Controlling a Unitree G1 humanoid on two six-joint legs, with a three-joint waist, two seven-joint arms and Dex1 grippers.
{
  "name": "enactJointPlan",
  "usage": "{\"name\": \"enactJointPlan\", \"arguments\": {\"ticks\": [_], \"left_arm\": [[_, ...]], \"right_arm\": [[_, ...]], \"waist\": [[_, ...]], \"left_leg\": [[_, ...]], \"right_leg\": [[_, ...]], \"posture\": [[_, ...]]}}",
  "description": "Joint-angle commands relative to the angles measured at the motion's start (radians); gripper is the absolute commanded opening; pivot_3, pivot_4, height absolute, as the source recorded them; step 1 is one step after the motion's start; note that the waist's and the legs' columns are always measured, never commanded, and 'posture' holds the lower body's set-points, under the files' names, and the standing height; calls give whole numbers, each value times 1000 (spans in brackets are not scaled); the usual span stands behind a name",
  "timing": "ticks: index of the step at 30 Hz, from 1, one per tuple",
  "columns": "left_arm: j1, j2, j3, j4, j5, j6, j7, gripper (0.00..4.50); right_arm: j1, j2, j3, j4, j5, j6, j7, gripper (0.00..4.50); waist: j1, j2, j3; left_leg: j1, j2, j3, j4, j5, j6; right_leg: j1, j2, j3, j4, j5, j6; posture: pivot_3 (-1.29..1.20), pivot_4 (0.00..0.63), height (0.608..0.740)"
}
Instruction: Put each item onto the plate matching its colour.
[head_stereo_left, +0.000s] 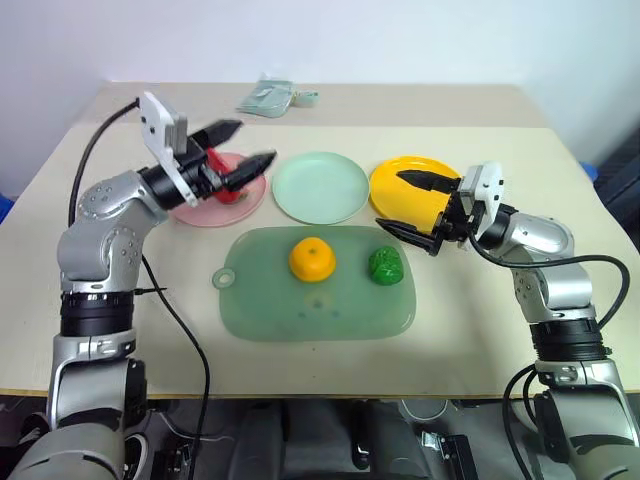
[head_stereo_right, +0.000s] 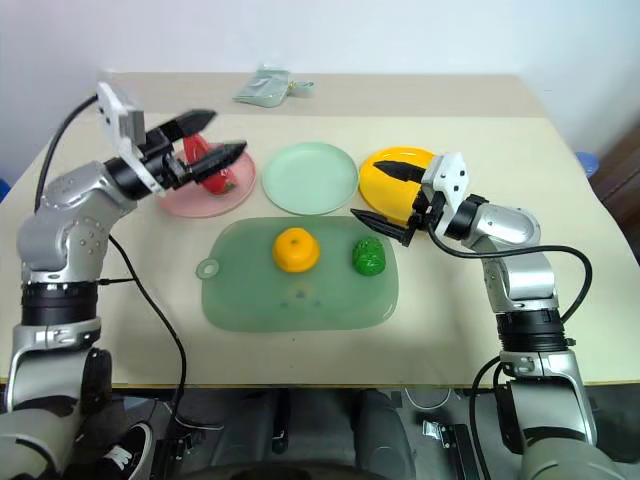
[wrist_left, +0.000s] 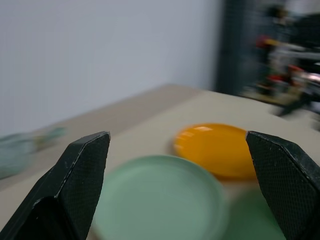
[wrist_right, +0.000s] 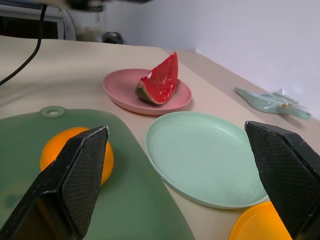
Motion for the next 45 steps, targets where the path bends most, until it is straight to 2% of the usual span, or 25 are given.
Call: {"name": "enactJointPlan", "arguments": {"ticks": [1,5,8,11,15,22,26,29,33,38,45], "left_arm": [[12,30,-7,-57,-32,14,-68,4423],[47,53,-45,-69,2,5,-116,4423],[61,56,-45,-86,-32,36,-139,4423],[56,55,-20,-79,-47,44,-138,4423],[115,106,-5,-94,-52,35,-198,4423],[195,146,30,-148,-93,63,-213,4423],[267,198,55,-148,-61,7,-265,4423],[343,254,78,-134,-52,-22,-322,4423],[382,251,95,-163,-59,-87,-342,4423],[405,254,119,-171,-62,-131,-357,4423],[456,274,148,-196,-79,-134,-382,4423]], "right_arm": [[-12,1,-19,-25,10,-19,-1,4500],[-5,3,-20,-36,12,-14,-6,4500],[2,-1,-19,-53,13,-8,-6,4500],[-2,-2,-14,-79,18,12,-13,4500],[-4,8,-1,-139,56,81,-13,4500],[-12,20,29,-187,30,125,-57,4500],[-45,0,116,-238,-42,195,-81,4500],[-94,31,169,-287,-75,232,-122,4500],[-155,89,248,-342,-69,392,-170,4500],[-230,139,369,-276,-97,603,-185,4500],[-287,142,474,-208,-166,677,-166,4500]], "waist": [[2,0,0],[0,0,0],[1,0,0],[1,0,0],[-5,0,0],[-1,0,0],[-5,0,0],[-14,1,0],[-19,1,0],[-19,0,0],[-22,0,0]], "left_leg": [[0,0,0,0,0,0],[0,0,0,0,0,0],[0,0,0,0,0,0],[0,0,0,0,0,0],[0,0,0,0,0,0],[0,0,0,-1,0,0],[0,0,0,-1,0,0],[0,1,0,-2,0,0],[-1,1,0,-3,0,0],[-2,1,0,-2,0,0],[-2,1,0,-3,0,0]], "right_leg": [[0,0,0,0,0,0],[0,0,0,0,0,0],[0,0,0,0,0,0],[0,0,0,0,0,0],[0,0,0,0,0,0],[0,0,0,0,0,0],[0,0,0,0,0,0],[-2,0,1,0,0,-1],[-3,0,0,0,-1,-1],[-3,0,0,0,0,-1],[-4,0,0,0,-1,-1]], "posture": [[0,150,740],[0,150,740],[0,150,740],[0,150,740],[0,150,740],[0,150,740],[0,150,740],[0,150,740],[0,150,740],[0,150,740],[0,150,740]]}}
